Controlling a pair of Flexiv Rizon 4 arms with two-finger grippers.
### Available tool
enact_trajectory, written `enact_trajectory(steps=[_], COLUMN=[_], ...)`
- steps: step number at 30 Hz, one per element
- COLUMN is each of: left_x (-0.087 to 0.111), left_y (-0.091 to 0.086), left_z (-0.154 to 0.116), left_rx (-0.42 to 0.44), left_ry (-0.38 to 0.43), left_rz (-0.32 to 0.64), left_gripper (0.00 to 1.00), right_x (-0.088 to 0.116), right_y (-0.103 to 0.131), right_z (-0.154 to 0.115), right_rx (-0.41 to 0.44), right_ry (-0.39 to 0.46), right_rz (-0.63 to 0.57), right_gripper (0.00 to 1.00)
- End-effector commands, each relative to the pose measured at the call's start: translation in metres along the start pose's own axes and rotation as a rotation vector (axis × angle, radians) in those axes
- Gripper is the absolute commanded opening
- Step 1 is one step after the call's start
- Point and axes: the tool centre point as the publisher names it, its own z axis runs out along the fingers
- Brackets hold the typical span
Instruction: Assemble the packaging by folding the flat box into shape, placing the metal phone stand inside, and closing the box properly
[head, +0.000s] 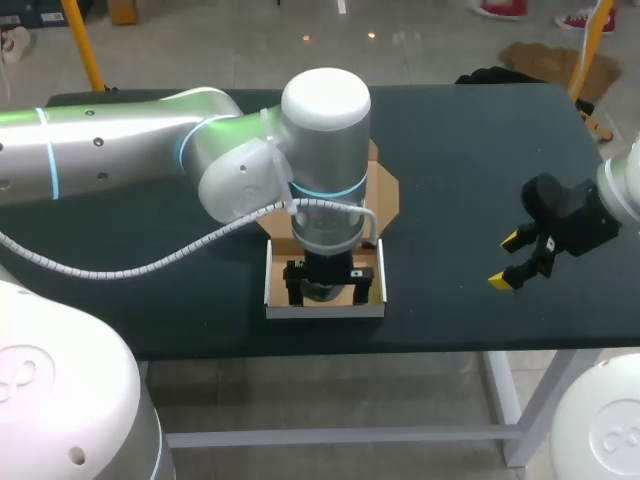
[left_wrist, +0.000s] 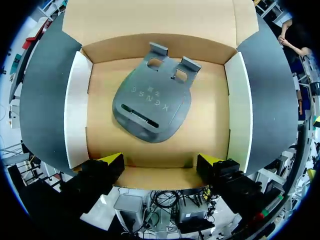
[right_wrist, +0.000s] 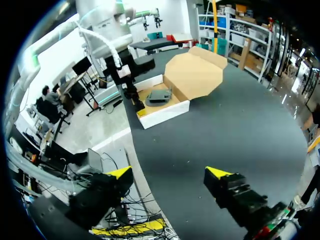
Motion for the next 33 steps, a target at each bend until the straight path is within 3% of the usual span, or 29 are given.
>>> enact_trajectory(steps=[1, 8, 15, 33], left_x=[0.000, -0.002, -0.008, -0.050], left_y=[0.004, -0.005, -0.009, -0.024], left_z=[-0.011, -0.042, -0.080, -0.134], left_rx=[0.027, 0.107, 0.156, 0.193], left_ry=[-0.013, 0.019, 0.107, 0.300], left_rz=[-0.006, 0.002, 0.083, 0.264], left_gripper=[1.00, 1.00, 1.00, 1.00], right_x=[0.000, 0.000, 0.000, 0.000], right_y=[0.000, 0.000, 0.000, 0.000], right_z=[-0.002, -0.002, -0.002, -0.002], right_rx=[-0.002, -0.002, -0.002, -0.002], right_ry=[0.002, 0.002, 0.002, 0.002], right_rz=[0.000, 0.000, 0.000, 0.000], right_gripper=[1.00, 1.00, 1.00, 1.00])
